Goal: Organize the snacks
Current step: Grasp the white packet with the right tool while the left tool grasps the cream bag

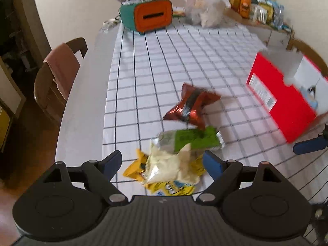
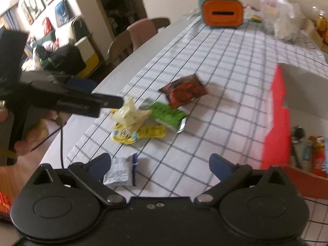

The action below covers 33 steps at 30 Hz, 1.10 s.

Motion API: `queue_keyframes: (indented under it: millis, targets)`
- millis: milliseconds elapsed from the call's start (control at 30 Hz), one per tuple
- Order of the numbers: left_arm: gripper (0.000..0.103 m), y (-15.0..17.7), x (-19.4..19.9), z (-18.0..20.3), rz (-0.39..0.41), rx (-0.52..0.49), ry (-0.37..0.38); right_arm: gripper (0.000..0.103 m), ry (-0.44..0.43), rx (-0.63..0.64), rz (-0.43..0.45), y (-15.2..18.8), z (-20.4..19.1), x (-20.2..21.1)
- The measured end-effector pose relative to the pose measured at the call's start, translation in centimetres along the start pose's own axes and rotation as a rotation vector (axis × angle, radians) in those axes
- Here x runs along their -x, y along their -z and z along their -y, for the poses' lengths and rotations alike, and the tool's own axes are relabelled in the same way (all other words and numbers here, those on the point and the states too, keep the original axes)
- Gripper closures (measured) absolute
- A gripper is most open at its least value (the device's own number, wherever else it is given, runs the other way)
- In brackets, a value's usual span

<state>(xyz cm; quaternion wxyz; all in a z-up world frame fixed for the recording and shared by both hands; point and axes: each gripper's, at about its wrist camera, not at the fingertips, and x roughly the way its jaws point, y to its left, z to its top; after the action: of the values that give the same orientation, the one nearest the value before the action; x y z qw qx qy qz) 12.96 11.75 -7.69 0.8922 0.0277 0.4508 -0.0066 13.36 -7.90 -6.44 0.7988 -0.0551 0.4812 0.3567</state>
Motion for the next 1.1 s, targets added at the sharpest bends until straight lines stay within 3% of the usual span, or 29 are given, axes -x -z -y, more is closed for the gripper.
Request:
queue_keyframes:
  millis: [333,700,933,1100]
  targets:
    - [0.017,1.1,-3.0,-0.9,-0.055,-0.077,0.081,0.002,0.012,0.159,-0.165,1.4,-6.0,-7.1]
    - [0.017,0.8,-5.6,-0.3,-0.107,-0.074,0.089,0.003,0.058,0.221,-0.231,2.1,-8.3,-10.9]
    - [0.017,1.0,-6.4,-0.6,-0.126,-0.048,0.089,0.011,0.099,0.283,-0.242,3.1,-9.5,-11.5]
    - [0.032,1.0,-6.3,-0.9,-0.123,-0.044,0.087,0.025,0.09,0.305,-0.222,3.5,-10.2,-11.0]
